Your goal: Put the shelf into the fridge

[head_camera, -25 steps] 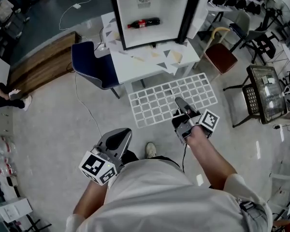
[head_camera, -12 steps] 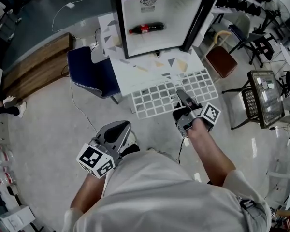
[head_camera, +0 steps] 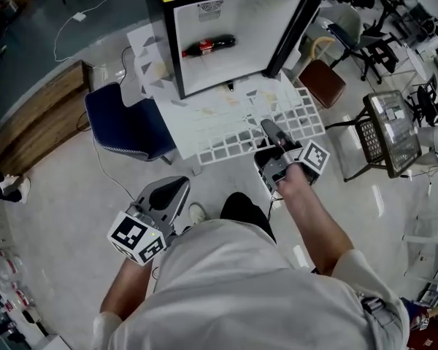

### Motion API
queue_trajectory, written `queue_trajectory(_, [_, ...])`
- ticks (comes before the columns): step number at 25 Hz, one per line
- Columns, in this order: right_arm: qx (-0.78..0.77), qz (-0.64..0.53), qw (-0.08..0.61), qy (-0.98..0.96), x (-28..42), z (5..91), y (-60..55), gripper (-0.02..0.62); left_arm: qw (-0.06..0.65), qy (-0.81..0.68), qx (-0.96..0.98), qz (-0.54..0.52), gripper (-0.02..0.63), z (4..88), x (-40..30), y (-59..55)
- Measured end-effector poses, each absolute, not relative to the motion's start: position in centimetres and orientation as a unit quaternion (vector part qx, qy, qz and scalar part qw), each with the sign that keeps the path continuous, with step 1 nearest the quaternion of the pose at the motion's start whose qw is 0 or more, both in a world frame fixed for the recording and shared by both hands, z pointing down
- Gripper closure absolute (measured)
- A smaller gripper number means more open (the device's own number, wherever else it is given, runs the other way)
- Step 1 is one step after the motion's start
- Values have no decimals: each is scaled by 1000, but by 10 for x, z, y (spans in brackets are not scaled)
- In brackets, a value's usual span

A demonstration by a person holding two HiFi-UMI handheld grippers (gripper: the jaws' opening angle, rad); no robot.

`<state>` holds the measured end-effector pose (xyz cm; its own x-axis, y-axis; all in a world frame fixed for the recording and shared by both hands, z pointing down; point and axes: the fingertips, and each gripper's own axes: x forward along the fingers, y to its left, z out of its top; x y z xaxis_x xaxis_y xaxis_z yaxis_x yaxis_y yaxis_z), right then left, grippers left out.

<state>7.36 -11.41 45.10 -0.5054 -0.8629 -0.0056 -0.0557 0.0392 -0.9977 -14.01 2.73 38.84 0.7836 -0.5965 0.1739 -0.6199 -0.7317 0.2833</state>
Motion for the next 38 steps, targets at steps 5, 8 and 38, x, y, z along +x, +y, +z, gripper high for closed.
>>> queue_trajectory(5, [-352,-594,350,633,76,447,-153,563,165,-324,931,39,588,388,-130,-2])
queue_trajectory(8, [-346,-600,345,634,80,448,-176,563,166,-334,927,37,588,384,-122,-20])
queue_trajectory(38, [-306,-618,331,644,69,450,-309,563,156,-393,904,64,588,371,-88,-123])
